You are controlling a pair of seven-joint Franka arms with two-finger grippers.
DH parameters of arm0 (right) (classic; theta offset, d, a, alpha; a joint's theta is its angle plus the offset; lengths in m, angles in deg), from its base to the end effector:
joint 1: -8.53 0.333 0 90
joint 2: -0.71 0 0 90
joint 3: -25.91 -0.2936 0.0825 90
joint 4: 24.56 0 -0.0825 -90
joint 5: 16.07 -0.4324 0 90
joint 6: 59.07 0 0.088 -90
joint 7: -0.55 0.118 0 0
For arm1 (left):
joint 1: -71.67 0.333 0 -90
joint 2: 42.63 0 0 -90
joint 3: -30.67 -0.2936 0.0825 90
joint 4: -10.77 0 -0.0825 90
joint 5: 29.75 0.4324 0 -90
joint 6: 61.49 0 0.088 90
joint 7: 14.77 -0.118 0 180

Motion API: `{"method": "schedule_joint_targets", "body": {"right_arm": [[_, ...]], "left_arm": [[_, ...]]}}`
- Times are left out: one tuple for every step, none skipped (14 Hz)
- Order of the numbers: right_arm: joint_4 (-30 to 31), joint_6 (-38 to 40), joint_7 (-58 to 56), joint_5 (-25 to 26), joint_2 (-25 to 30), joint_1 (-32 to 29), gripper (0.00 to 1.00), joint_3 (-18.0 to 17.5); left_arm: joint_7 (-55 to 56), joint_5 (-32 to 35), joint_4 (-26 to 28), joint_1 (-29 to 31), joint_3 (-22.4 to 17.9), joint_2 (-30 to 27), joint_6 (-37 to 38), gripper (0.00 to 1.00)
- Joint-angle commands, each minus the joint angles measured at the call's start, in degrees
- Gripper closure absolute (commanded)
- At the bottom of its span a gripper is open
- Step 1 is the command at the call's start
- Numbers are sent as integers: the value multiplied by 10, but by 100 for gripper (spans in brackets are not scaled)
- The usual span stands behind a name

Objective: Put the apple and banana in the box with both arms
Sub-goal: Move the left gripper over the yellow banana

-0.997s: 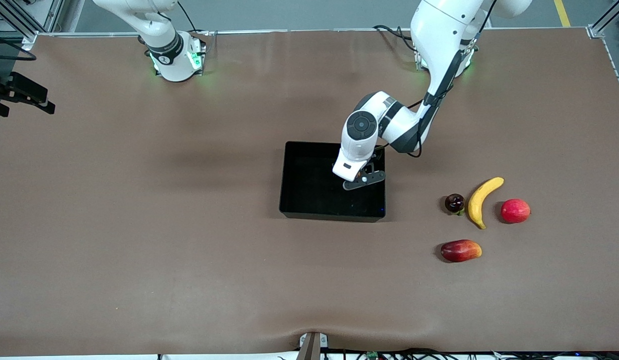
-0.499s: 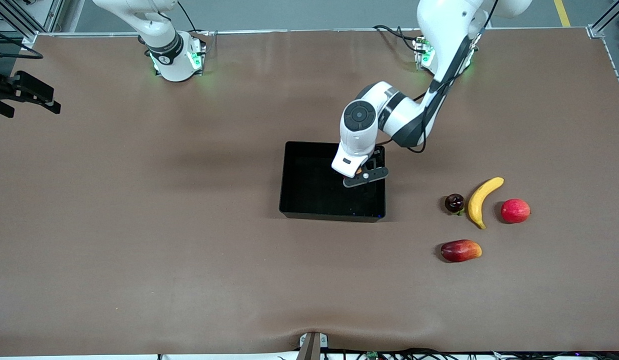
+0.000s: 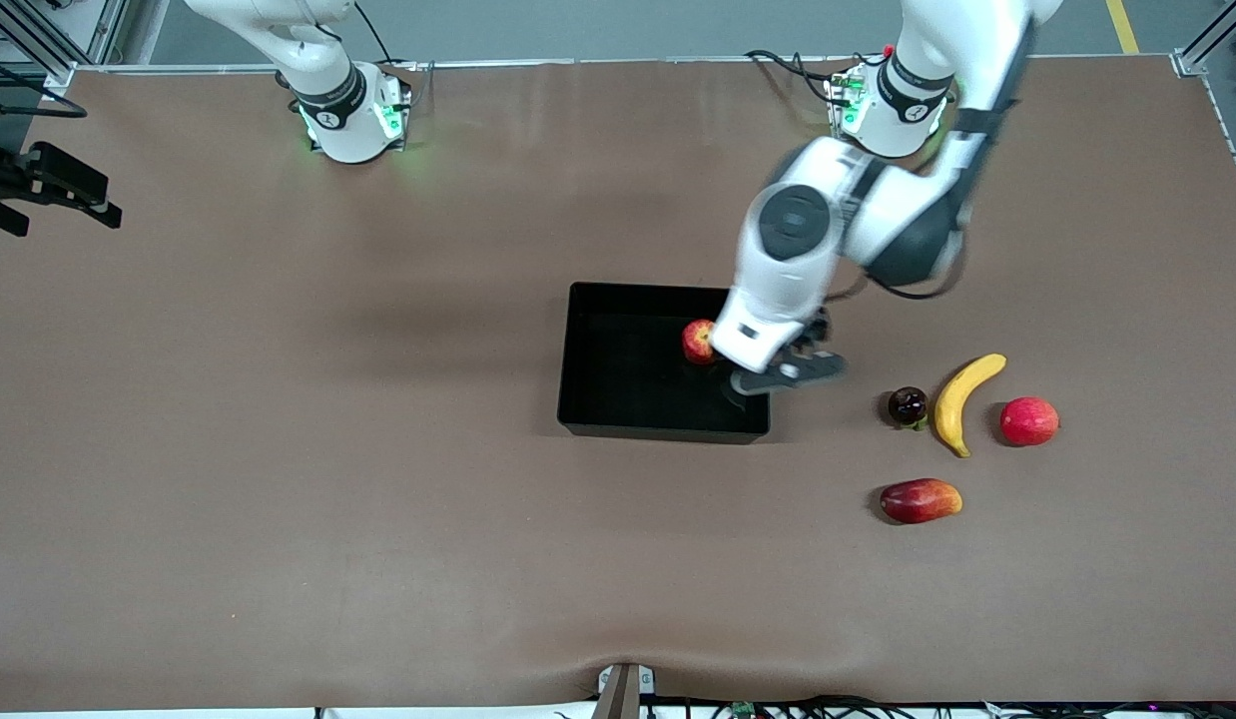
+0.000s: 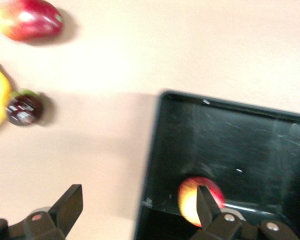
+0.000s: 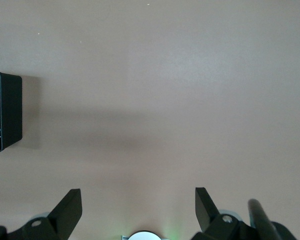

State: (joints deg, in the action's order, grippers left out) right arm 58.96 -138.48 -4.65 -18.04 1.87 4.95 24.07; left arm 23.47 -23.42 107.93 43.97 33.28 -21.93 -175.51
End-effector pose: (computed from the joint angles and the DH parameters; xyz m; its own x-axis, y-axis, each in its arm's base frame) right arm 0.5758 -0.0127 0.6452 0.9966 0.0666 -0.0481 0.0648 -0.9972 -0.0379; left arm 0.5936 -0.3356 0.3262 0.9957 0.0925 -0.0030 0.0916 -0.9901 -0.1061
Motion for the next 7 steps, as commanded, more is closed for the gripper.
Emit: {"method": "schedule_joint_targets", "body": {"right_arm": [[0,-7,-6,8,7,2,0,0],[0,-8,-6,8,7,2,0,0],[0,-8,-6,8,7,2,0,0],[0,-8,-6,8,7,2,0,0],[0,-7,-6,8,7,2,0,0],[0,-6,-6,8,7,2,0,0],[1,-5,-6,8,7,2,0,1]], "left_arm": [[-93,7,5,50,6,-19,26,0],[-135,8,10,69,7,-20,28,0],[-185,7,22,87,7,-19,28,0],[-226,8,27,103,7,-19,28,0],[-266,8,32,119,7,-18,28,0],[-312,8,42,136,6,-19,23,0],[-354,8,52,157,7,-20,17,0]]}}
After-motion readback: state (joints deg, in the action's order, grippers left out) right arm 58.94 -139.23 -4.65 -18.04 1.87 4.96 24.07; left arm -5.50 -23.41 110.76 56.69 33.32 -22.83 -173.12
